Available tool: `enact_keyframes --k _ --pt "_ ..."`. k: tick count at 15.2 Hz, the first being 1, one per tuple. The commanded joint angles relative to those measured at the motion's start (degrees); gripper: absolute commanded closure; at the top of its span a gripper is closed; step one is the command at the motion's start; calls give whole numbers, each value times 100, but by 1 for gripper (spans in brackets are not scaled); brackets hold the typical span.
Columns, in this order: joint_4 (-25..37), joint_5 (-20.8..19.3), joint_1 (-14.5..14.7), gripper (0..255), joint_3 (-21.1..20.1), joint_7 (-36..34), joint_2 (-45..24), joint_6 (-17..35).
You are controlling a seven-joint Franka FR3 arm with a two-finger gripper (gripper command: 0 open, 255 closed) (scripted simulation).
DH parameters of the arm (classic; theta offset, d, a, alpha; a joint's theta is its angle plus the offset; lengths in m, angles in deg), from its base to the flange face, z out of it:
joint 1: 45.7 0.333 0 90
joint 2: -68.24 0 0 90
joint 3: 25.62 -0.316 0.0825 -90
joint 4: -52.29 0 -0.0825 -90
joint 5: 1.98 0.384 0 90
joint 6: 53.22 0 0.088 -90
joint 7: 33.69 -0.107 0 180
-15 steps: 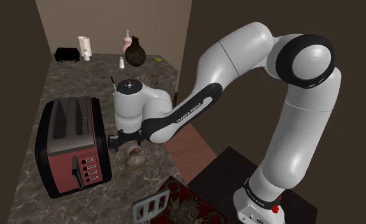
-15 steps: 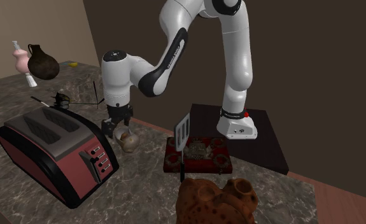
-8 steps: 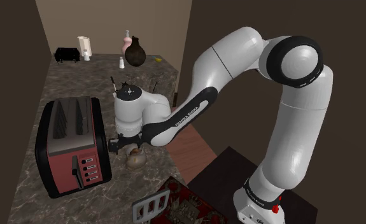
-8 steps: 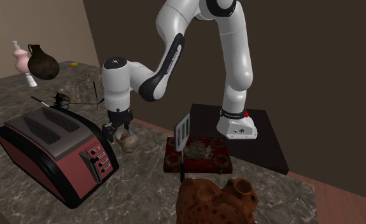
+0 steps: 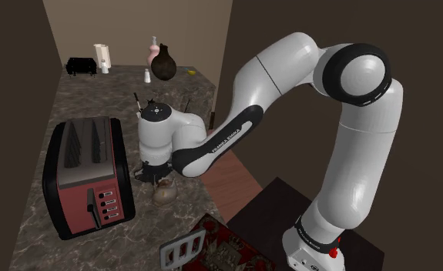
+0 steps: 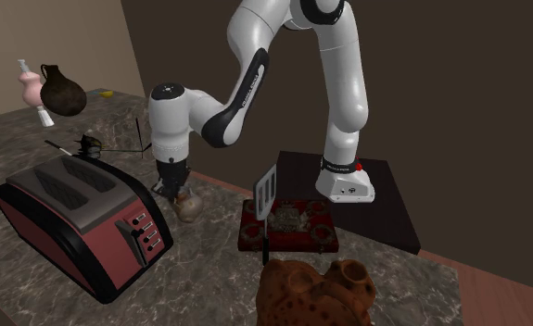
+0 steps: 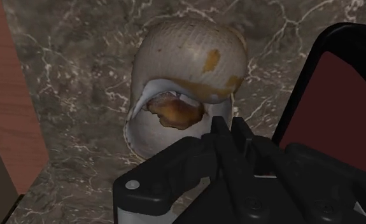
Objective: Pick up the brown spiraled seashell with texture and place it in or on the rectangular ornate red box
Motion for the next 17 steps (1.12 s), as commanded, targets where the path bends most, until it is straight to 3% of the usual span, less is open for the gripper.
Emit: enact_keyframes --k 1,6,7,9,10,17 --pt "-9 1 -2 255 3 0 -5 -5" --pt "10 -7 8 255 -2 -11 2 6" --pt "10 -7 8 0 -2 -11 2 6" --pt "1010 1749 -457 0 -216 66 -427 -1172" --pt "1402 2286 -630 0 -232 -69 -632 -1614" --pt "1251 2020 -522 0 -114 -241 -964 -1190"
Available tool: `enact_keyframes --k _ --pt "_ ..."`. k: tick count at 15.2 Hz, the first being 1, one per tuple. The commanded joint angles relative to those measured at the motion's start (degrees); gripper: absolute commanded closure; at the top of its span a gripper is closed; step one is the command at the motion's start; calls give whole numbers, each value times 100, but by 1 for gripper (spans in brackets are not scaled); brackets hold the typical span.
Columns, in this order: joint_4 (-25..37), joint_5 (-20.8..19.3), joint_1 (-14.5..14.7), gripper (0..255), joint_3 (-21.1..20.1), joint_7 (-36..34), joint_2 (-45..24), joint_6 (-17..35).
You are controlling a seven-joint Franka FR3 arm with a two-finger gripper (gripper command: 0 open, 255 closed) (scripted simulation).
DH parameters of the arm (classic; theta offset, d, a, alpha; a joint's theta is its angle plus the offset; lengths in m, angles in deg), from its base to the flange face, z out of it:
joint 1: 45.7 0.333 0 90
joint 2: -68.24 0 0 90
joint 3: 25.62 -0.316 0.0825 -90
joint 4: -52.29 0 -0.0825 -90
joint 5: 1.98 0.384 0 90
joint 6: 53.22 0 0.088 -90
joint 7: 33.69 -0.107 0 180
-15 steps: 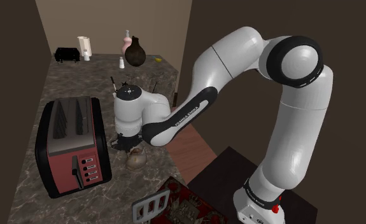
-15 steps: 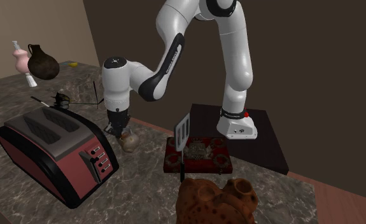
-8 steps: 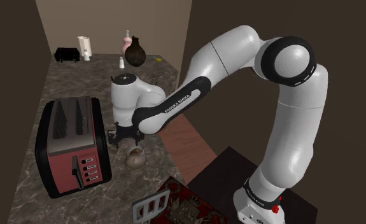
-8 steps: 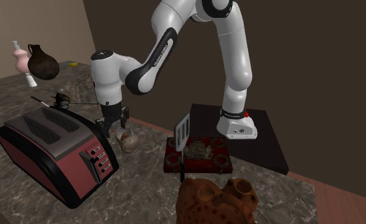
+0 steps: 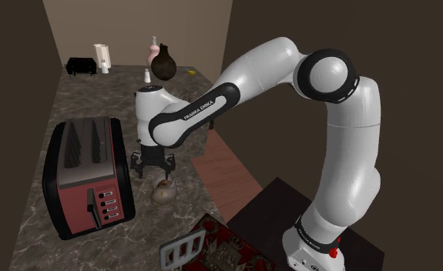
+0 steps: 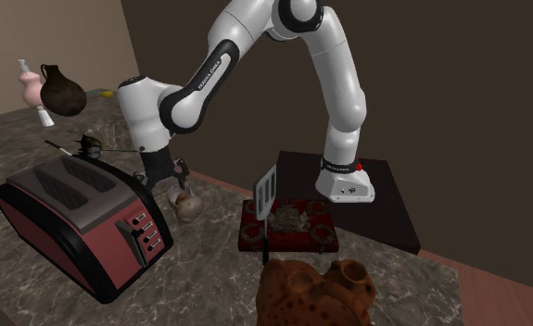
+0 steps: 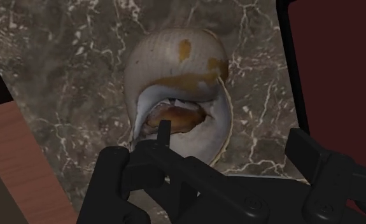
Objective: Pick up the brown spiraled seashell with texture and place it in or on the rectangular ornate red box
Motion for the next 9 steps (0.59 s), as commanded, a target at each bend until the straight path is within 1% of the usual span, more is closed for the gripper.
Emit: enact_keyframes --k 1,8,9 --pt "-44 -56 26 0 42 -34 -80 113" --pt "-44 -55 25 0 41 -34 -79 112" --pt "-44 -55 25 255 41 -34 -79 112"
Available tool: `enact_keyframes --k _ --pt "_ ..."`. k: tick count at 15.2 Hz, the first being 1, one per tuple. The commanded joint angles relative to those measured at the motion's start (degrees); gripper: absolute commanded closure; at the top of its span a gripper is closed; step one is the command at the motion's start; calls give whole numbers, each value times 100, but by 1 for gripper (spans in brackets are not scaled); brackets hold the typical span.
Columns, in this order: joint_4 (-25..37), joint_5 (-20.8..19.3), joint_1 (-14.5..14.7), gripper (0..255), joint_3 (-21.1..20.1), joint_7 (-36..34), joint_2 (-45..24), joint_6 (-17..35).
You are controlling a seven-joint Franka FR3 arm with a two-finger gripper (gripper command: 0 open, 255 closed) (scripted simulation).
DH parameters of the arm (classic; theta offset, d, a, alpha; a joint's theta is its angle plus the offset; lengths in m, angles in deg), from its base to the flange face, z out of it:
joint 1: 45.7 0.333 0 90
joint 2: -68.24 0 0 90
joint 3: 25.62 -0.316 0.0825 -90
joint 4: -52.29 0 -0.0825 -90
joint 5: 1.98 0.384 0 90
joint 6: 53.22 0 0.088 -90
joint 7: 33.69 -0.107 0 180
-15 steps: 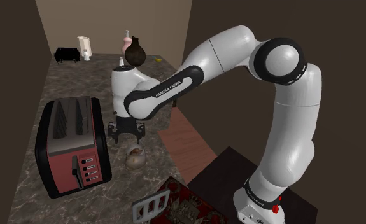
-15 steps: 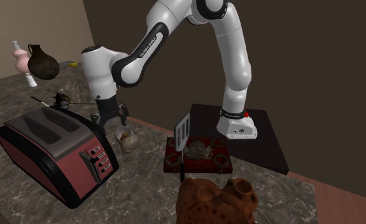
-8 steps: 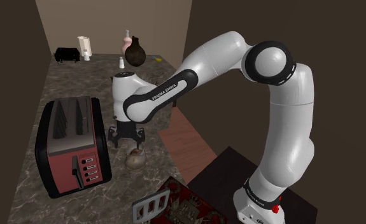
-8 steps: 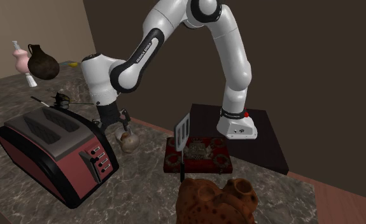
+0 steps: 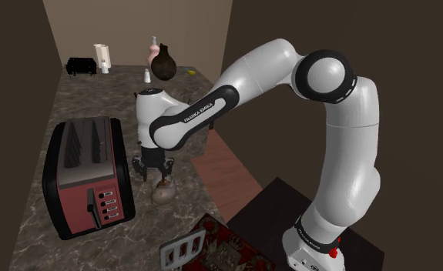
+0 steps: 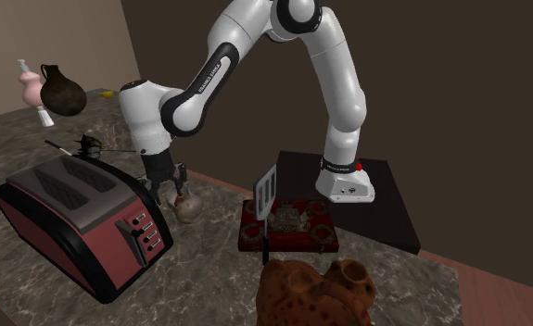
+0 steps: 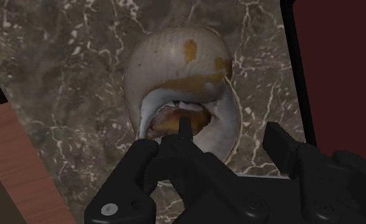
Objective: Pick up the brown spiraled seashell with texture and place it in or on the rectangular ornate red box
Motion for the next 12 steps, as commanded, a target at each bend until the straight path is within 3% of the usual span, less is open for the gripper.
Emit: enact_keyframes --k 1,12 --pt "-8 2 2 255 -1 0 -8 -1" --pt "27 115 -59 255 -80 59 148 -171"
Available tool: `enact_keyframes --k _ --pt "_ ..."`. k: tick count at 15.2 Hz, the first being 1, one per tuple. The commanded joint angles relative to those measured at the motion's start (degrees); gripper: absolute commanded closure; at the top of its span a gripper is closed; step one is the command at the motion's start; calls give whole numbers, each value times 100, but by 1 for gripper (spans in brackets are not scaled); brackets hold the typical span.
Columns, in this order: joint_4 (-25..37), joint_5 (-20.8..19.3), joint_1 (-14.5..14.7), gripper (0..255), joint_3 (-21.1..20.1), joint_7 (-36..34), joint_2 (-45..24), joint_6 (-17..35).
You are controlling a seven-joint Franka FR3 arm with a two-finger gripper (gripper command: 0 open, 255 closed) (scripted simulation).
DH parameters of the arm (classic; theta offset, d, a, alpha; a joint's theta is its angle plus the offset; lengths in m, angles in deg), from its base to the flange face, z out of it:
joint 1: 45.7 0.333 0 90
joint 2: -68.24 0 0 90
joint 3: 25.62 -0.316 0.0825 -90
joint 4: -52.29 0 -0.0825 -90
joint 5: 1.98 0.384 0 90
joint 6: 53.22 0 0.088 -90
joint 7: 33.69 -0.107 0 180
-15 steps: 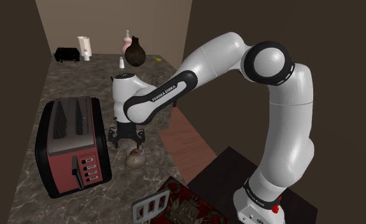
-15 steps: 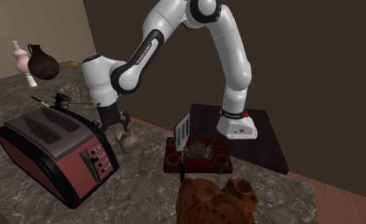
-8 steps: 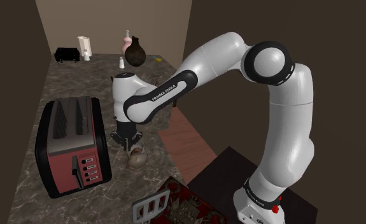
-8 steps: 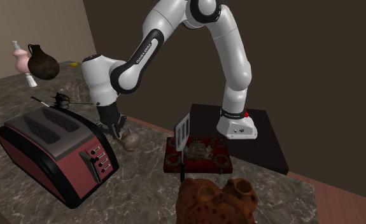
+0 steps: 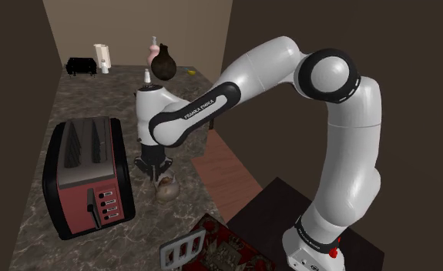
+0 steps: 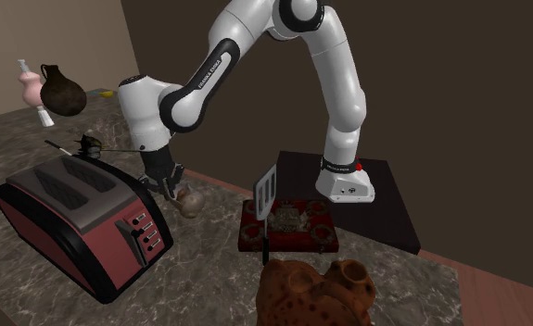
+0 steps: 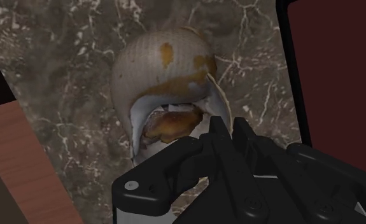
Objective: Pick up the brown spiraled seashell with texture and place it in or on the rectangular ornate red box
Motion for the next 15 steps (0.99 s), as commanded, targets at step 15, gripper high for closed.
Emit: enact_keyframes --k 15 --pt "357 541 -249 255 -317 276 724 -959"
